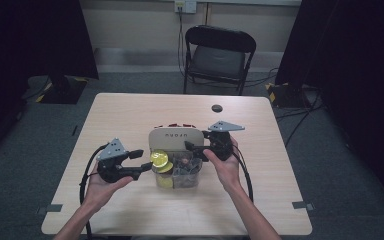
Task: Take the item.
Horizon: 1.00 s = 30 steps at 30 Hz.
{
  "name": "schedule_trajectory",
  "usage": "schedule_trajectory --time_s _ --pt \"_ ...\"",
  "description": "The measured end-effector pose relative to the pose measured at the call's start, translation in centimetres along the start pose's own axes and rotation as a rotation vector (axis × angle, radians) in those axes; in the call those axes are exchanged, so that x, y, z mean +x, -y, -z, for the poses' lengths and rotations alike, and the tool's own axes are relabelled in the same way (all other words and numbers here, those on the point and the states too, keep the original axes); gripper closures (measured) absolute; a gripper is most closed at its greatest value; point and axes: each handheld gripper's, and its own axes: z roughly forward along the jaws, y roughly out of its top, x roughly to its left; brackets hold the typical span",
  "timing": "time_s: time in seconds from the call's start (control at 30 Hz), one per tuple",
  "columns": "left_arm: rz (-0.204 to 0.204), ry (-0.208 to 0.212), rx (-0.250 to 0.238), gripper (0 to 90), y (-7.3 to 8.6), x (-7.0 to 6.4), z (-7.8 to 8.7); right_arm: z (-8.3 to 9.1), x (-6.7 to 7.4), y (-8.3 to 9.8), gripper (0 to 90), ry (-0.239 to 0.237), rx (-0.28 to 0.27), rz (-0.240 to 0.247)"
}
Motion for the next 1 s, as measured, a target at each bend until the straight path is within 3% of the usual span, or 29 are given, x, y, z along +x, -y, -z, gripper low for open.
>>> schedule_trajectory --time_s 0.3,0.67,1.0 --pt "-0.01 0.042 0.022 35.5 -0.8 -0.6 -2.2 0.0 0.0 0.0 20.4 -0.002 0.001 0.0" --pt "-0.013 0.004 0.041 26.8 -0.7 -0.4 -3.0 0.1 -0.2 0.0 20.6 -0.009 0.0 -0.011" --pt "-0.05 0.0 0.039 27.7 -0.6 -0.9 -3.5 0.2 -0.2 0.0 20.8 -0.008 -0.002 -0.014"
